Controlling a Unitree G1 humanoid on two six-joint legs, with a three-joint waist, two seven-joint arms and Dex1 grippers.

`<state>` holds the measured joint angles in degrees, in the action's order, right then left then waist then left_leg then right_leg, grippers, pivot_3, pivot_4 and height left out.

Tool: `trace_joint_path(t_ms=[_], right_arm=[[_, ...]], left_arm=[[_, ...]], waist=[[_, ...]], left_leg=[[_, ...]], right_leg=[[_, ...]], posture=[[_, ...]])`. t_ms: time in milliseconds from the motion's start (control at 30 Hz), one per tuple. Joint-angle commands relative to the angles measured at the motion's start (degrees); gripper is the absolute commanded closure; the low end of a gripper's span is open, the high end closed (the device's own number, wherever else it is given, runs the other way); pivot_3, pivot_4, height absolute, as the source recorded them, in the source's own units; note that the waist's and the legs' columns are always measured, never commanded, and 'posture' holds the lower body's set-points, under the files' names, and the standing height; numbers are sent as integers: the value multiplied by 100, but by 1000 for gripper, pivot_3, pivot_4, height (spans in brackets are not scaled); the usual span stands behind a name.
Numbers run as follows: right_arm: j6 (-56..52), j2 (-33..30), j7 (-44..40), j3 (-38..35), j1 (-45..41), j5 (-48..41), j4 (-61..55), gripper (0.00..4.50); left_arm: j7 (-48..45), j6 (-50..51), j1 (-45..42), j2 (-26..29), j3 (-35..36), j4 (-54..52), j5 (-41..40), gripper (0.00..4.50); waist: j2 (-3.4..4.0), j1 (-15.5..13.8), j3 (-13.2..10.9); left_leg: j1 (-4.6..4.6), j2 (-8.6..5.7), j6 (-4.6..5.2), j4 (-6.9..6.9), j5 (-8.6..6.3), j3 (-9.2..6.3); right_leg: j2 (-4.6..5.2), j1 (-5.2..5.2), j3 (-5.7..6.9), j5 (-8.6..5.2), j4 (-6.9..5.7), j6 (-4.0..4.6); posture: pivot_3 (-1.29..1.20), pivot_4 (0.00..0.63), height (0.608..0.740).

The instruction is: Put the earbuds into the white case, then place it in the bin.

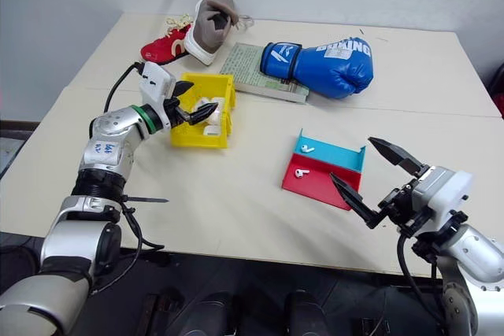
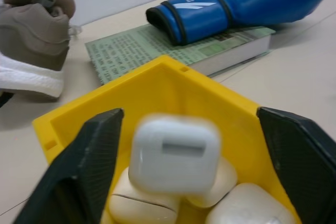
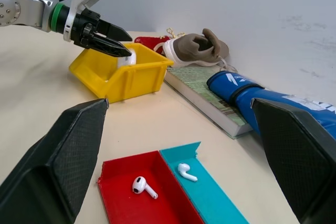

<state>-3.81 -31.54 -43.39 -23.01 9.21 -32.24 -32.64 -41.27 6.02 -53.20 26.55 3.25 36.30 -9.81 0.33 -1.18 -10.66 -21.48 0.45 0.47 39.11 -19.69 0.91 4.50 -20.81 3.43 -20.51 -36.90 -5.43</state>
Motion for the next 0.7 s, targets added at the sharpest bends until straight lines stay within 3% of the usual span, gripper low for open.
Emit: trace_joint_path(t_ms=[33, 133, 267, 400, 600, 700], right_arm=[[-36, -238, -109, -255, 18, -207, -44, 0], [-46, -581, -515, -369, -33, -271, 359, 0], [73, -927, -941, -605, -299, -377, 1075, 0], [463, -1444, -1819, -640, -498, -133, 2006, 0], [767, -1933, -2691, -399, -802, 59, 2648, 0], [831, -1998, -2834, -357, -935, 95, 2844, 0]], left_arm=[[-1278, 208, 689, 576, 461, -1793, -1054, 19], [-2575, 496, 2098, 1499, 882, -3164, -1820, 19], [-2523, 621, 3572, 2210, 1461, -3834, -1674, 19], [-1992, -30, 5306, 2185, 2496, -3966, -1184, 19], [-1902, -695, 6412, 2038, 3296, -3677, -1182, 19], [-1735, -753, 6587, 2012, 3372, -3714, -1129, 19]], waist=[[1, 78, 0], [2, 217, 0], [4, 258, -3], [6, 264, -3], [2, 165, -6], [2, 137, -6]], left_leg=[[0, 1, -1, -1, 0, 6], [1, 10, -5, -5, -2, 8], [36, 14, -7, -6, 1, 0], [53, 12, 5, -13, -1, 4], [38, 14, 6, -14, -6, -8], [38, 14, 8, -14, -10, -8]], right_leg=[[0, -5, -7, 0, 0, 0], [-4, -9, -17, 0, -2, 1], [-4, 24, -31, -4, 7, 7], [7, 36, -48, -4, 36, 7], [10, 28, -43, -5, 45, 9], [10, 30, -43, -5, 49, 9]], posture=[[0, 150, 740], [0, 150, 740], [0, 150, 740], [0, 150, 740], [0, 150, 740], [0, 150, 740]])
